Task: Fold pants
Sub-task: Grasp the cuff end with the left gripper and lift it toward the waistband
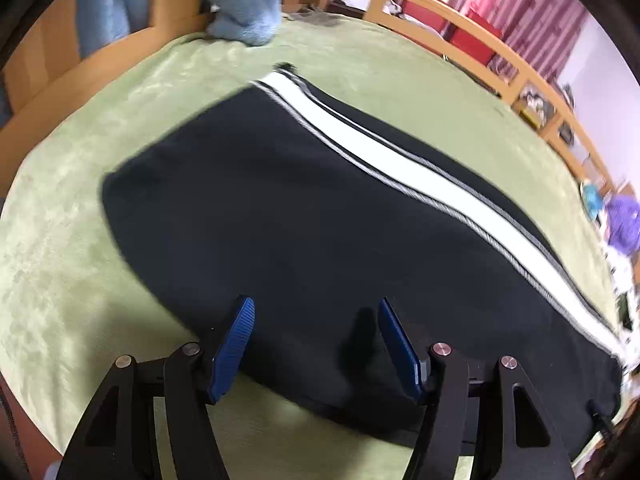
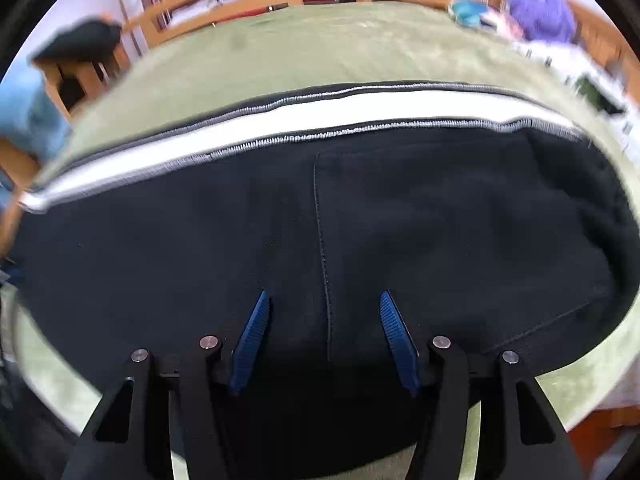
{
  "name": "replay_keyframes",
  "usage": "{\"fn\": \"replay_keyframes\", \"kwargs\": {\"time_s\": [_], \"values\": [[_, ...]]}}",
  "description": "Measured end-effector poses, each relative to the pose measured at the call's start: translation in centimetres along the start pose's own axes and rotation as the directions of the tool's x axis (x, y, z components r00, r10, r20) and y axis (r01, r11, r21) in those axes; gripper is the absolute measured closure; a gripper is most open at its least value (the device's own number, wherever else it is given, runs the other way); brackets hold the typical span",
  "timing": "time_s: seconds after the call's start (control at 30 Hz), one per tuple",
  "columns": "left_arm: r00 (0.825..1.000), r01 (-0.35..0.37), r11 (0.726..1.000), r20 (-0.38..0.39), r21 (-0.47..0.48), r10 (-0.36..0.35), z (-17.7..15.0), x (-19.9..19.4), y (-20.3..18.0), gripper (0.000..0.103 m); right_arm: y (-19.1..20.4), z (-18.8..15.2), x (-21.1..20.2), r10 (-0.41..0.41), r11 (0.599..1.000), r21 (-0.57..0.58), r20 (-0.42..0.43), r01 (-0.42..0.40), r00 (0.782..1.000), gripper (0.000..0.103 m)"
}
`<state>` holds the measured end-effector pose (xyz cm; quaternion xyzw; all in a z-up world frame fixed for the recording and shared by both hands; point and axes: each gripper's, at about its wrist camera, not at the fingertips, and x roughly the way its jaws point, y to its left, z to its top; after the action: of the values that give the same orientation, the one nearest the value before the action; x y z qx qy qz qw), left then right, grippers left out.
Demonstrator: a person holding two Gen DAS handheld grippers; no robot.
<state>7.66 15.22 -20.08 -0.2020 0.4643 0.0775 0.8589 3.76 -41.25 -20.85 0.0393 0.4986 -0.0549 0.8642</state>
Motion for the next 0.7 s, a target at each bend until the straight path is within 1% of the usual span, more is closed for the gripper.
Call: {"fn": "replay_keyframes", "kwargs": {"time_s": [0.03,0.07,0.13,0.17,0.23,0.27,0.37,0.43,0.5,0.6,0.7], "values": [[1.0,-0.001,1.0,0.017,-0.005,0.001,0.2,-0.5,0.3,0.041,0.7,0.1,-0.3,-0.024,1.0,-0.01,-0.005,0.024,1.0,0.044],[0.999,-0.005,1.0,0.047,-0.011,0.005,0.5,-1.2,1.2,0.041,1.0,0.3,-0.5,-0.021,1.0,-0.001,-0.017,0.021,1.0,0.044],[0.995,-0.009,0.999,0.095,-0.038,0.013,1.2,-2.3,3.0,0.041,1.5,0.8,-1.3,0.018,0.998,0.053,-0.019,-0.017,1.0,0.044],[0.994,0.002,0.998,0.105,-0.06,0.004,1.6,-2.6,4.1,0.041,1.9,1.2,-1.8,0.032,0.996,0.082,-0.006,-0.031,0.999,0.044],[0.993,0.043,0.994,0.111,-0.1,-0.032,2.2,-2.4,6.1,0.041,2.9,2.0,-2.6,0.045,0.994,0.095,0.017,-0.047,0.999,0.044],[0.993,0.056,0.991,0.109,-0.124,-0.043,2.4,-2.2,7.2,0.043,3.8,2.3,-2.9,0.052,0.995,0.089,0.031,-0.054,0.998,0.044],[0.995,0.057,0.984,0.093,-0.17,-0.041,2.8,-1.2,9.2,0.045,6.7,2.4,-2.9,0.068,0.996,0.058,0.051,-0.07,0.996,0.044],[0.994,0.094,0.979,0.08,-0.182,-0.08,3.0,-0.2,9.8,0.045,8.5,2.2,-2.5,0.081,0.996,0.034,0.035,-0.082,0.996,0.044],[0.994,0.096,0.974,0.065,-0.207,-0.084,3.5,0.7,10.2,0.045,10.1,2.1,-2.0,0.08,0.997,0.016,0.02,-0.08,0.997,0.044],[0.991,0.125,0.956,0.082,-0.265,-0.107,4.4,1.6,11.4,0.045,11.1,1.7,-1.7,0.077,0.997,0.002,0.008,-0.077,0.997,0.044],[0.991,0.116,0.95,0.096,-0.291,-0.092,5.3,2.3,11.9,0.045,12.0,0.5,-2.4,0.063,0.998,0.002,-0.009,-0.063,0.998,0.044]]}}
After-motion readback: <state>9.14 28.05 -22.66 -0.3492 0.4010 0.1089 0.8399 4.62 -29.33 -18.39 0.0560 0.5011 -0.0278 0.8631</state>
